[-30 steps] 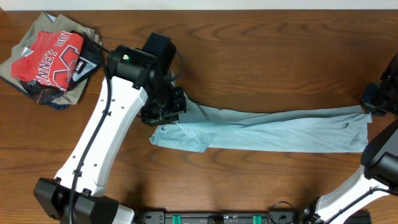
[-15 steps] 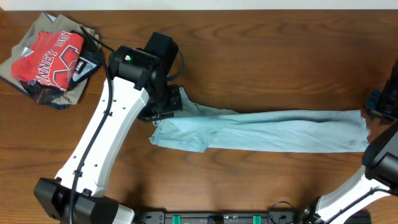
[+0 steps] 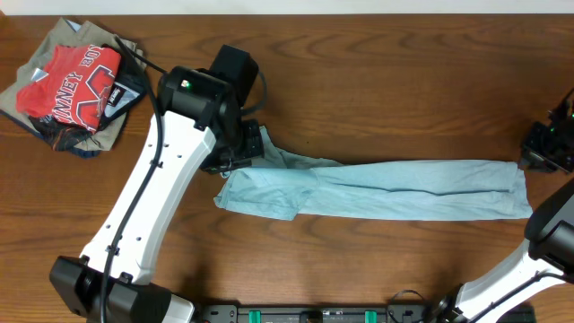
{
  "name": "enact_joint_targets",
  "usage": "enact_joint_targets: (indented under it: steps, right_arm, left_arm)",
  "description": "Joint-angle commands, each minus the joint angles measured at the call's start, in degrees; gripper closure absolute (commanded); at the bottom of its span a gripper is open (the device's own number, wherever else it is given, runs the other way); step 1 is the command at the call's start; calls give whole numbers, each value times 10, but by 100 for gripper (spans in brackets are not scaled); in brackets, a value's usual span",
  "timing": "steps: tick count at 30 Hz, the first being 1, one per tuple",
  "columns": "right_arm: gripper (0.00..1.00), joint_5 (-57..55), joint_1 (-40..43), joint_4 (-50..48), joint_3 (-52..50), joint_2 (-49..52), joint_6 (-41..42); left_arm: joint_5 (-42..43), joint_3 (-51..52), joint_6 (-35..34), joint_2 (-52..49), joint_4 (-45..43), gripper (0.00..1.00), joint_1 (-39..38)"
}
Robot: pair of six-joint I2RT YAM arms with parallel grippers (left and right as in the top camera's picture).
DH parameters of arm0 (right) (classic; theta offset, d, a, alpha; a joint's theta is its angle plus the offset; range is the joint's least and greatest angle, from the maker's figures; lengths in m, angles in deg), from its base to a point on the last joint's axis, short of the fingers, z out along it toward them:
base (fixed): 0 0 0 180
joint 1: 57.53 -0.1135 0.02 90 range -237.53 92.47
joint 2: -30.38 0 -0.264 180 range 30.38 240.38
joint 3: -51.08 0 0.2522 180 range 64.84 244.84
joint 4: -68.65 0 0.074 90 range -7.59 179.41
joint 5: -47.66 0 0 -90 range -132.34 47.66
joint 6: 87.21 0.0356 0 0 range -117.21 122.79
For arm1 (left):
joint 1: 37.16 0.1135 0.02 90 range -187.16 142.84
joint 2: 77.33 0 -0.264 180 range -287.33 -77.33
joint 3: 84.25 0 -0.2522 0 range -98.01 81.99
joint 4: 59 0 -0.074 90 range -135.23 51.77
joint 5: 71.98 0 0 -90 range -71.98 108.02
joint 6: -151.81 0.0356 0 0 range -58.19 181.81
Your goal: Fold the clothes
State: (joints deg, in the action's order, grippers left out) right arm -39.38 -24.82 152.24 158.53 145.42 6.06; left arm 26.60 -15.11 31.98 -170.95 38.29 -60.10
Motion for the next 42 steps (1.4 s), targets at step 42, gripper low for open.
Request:
enact_joint_targets:
  steps: [42]
  right_arm:
    - [78, -104, 13, -149, -175, -5, 61]
  left_arm:
    - [-83, 85, -24, -28, -201, 92, -97]
